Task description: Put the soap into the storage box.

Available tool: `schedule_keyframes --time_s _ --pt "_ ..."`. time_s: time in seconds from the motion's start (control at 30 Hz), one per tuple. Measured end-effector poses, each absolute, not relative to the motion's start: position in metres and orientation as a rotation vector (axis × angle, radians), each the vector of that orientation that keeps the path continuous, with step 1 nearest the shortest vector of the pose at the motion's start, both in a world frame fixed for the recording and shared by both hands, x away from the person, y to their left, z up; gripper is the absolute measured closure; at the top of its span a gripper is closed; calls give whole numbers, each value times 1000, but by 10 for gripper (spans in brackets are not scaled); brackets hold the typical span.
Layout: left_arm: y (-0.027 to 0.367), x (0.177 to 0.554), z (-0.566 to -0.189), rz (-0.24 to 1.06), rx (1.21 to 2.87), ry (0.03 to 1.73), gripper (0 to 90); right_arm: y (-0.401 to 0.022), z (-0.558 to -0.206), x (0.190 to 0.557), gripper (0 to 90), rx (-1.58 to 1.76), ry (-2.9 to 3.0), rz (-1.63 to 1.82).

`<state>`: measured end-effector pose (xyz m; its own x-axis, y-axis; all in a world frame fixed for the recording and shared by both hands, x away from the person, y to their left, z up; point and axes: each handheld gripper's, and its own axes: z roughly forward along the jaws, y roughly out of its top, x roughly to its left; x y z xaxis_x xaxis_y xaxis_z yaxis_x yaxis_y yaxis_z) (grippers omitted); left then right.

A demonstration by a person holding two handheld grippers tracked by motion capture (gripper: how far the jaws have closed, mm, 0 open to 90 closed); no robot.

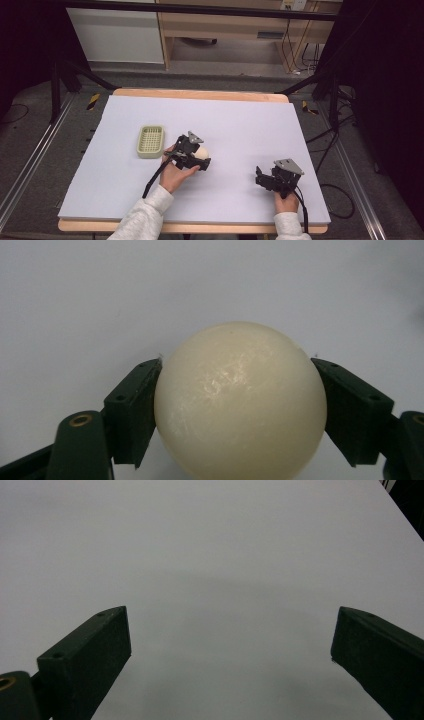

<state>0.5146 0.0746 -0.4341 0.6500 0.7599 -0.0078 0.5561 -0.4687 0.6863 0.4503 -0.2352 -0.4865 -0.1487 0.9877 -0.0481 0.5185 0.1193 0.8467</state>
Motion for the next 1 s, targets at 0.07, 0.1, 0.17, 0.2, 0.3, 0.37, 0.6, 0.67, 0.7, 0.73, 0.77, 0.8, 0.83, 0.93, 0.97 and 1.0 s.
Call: schedule_keyframes --time_s 0.07,0.1,0.17,0.2,0.3,0.37,0.6,0.67,0.7,0.73,0.77,0.8,0.83,0.93,0.97,1.0 --pt "80 514 -431 393 2188 1021 239 -235 -487 450 31 1466 1751 921" --pt "83 514 -430 395 2194 1017 239 -235 -486 450 31 1468 1751 923" --pt "88 514 -428 402 2189 1016 239 -235 -486 450 31 1469 1751 923" --pt "90 514 -427 402 2185 1019 239 -235 -486 450 31 1470 1752 924" --pt "99 514 -424 416 2177 1027 239 -235 -487 451 31 1471 1752 923" --pt "105 514 -422 421 2175 1027 239 -236 -487 451 31 1465 1753 920" --pt "121 514 -421 431 2154 1046 239 -235 -487 451 31 1469 1752 920" --pt "128 514 -421 439 2148 1058 239 -235 -487 451 31 1469 1752 920" --pt "131 515 -421 442 2145 1061 239 -236 -487 451 31 1469 1755 921" --pt "134 515 -421 445 2139 1064 239 -236 -487 451 31 1467 1754 918" --pt "136 515 -421 443 2137 1066 239 -236 -487 451 31 1467 1755 918" --pt "138 515 -421 443 2131 1068 239 -236 -487 451 31 1468 1754 918" --pt "141 514 -421 445 2127 1070 239 -236 -487 451 31 1471 1752 918" --pt "147 515 -418 456 2121 1079 239 -235 -487 451 31 1477 1751 920" --pt "149 515 -417 458 2118 1077 239 -236 -487 451 31 1471 1750 916" --pt "149 515 -417 458 2118 1077 239 -236 -487 451 31 1471 1750 916"
